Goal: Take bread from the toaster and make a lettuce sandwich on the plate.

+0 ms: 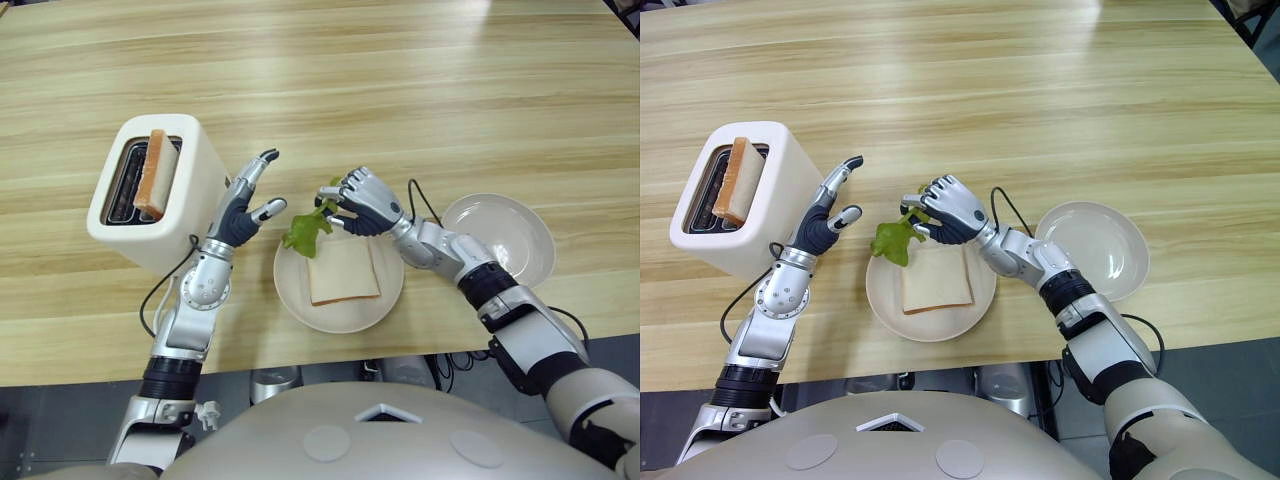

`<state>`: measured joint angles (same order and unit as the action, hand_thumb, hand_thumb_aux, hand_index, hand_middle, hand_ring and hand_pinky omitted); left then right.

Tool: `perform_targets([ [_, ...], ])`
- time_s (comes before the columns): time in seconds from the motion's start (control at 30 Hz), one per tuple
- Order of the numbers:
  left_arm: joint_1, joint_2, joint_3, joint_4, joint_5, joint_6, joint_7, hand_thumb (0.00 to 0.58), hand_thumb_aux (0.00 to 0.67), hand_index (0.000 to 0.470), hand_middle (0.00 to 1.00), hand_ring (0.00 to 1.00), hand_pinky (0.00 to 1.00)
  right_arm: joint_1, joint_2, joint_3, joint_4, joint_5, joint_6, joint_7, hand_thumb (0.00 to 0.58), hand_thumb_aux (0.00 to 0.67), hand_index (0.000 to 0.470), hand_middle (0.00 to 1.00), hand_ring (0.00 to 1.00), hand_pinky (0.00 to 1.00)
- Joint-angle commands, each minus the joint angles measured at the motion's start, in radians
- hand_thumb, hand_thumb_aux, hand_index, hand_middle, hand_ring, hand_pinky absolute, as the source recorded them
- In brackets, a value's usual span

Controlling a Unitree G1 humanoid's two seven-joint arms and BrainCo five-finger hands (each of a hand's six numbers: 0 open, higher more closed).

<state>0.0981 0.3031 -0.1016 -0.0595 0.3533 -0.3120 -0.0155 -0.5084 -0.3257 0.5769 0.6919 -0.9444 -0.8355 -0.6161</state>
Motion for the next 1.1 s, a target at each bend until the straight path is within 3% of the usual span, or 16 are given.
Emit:
perform_targets([
  [0.03,0.015,-0.001,-0.016,0.005,0.015,0.001,-0.008,0.000,0.000,0.000,0.00,0.00,0.00,0.018,-0.023,0.035,0.006,-0.017,-0.016,0.022,0.580,0.670,0.460,1.00,1.00,1.00],
  [1.1,0.022,-0.013,-0.023,0.003,0.028,0.005,-0.001,0.000,0.000,0.000,0.00,0.00,0.00,0.217,-0.186,0.001,-0.222,0.050,-0.009,0.267,0.580,0.670,0.460,1.00,1.00,1.00],
])
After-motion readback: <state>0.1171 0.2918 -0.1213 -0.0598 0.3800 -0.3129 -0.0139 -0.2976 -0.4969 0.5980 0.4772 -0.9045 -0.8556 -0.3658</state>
